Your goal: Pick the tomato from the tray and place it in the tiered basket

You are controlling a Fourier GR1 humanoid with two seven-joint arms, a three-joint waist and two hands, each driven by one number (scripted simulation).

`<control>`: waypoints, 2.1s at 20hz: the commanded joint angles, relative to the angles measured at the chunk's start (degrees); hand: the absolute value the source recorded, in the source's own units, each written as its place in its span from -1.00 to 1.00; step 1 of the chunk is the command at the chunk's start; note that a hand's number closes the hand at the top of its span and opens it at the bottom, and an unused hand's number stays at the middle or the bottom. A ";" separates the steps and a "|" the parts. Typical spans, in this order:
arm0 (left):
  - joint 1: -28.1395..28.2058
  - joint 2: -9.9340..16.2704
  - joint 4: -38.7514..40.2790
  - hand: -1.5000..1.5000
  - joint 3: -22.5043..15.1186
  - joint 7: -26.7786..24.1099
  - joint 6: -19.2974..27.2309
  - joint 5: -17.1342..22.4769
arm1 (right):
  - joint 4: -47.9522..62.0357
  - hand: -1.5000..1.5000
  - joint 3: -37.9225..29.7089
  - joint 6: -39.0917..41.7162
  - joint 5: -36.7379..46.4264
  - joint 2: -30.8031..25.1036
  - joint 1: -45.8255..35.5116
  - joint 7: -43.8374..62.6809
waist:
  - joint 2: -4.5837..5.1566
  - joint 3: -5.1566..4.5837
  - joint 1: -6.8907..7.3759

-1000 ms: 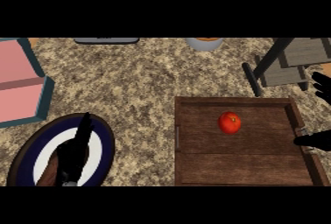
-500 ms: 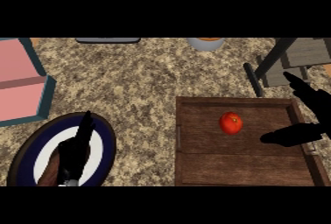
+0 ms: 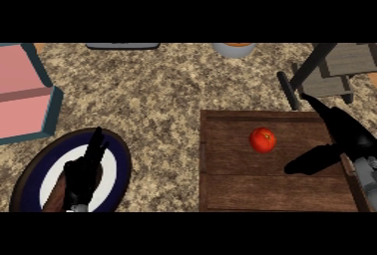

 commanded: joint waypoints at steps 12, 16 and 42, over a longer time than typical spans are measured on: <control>1.23 -0.09 -0.02 0.00 1.45 0.66 -2.41 -1.40 | 8.11 -1.00 2.15 10.78 5.95 11.85 -7.43 9.12 | 0.22 -0.20 0.33; -0.22 -1.38 3.48 0.00 2.26 -1.21 -2.97 -0.94 | 16.65 -1.00 -1.28 15.04 3.16 12.66 -12.69 7.18 | 0.37 -0.20 0.50; 0.84 -3.98 2.53 0.00 3.05 -1.31 -2.71 -5.24 | 23.52 -1.00 -4.58 19.36 9.97 20.84 -4.58 -1.47 | 0.24 -0.18 -0.02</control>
